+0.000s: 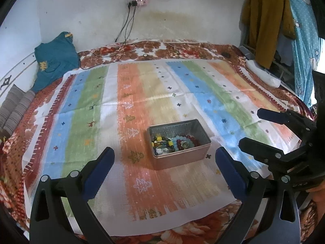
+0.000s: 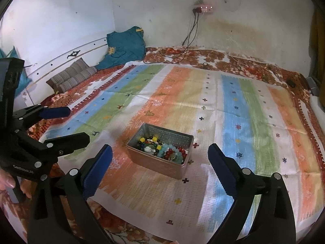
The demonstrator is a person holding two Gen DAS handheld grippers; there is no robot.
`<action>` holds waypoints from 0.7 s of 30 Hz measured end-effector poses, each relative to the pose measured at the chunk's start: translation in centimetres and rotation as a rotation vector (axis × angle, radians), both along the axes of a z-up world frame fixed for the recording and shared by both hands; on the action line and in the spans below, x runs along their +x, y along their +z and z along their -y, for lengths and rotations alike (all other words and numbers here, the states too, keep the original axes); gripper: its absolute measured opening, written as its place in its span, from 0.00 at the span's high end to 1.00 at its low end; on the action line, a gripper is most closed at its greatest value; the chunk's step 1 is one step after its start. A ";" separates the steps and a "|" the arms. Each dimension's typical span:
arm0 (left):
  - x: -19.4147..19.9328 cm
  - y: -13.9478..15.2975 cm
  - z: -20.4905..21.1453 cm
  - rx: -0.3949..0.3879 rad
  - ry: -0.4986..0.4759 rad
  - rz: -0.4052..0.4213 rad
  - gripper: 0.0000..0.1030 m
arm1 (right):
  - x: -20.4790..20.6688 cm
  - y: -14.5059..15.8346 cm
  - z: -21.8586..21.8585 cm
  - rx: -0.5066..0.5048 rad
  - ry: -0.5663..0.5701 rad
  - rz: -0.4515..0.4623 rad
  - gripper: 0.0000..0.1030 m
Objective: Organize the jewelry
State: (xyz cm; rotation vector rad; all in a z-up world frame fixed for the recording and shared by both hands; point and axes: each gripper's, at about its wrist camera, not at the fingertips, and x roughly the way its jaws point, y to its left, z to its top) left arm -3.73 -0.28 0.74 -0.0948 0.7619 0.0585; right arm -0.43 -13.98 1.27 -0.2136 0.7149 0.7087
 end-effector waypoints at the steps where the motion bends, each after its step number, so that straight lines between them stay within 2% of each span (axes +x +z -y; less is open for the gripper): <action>1: -0.1 0.1 0.0 0.002 0.000 0.004 0.05 | 0.0 0.0 0.0 -0.001 -0.001 0.000 0.07; 14: -0.6 0.4 -0.2 -0.039 -0.009 0.023 0.05 | 0.1 0.1 0.6 0.023 -0.015 -0.024 0.07; 21: -1.1 0.6 0.5 0.011 -0.002 0.046 0.05 | -0.2 0.5 1.2 0.050 -0.029 -0.003 0.07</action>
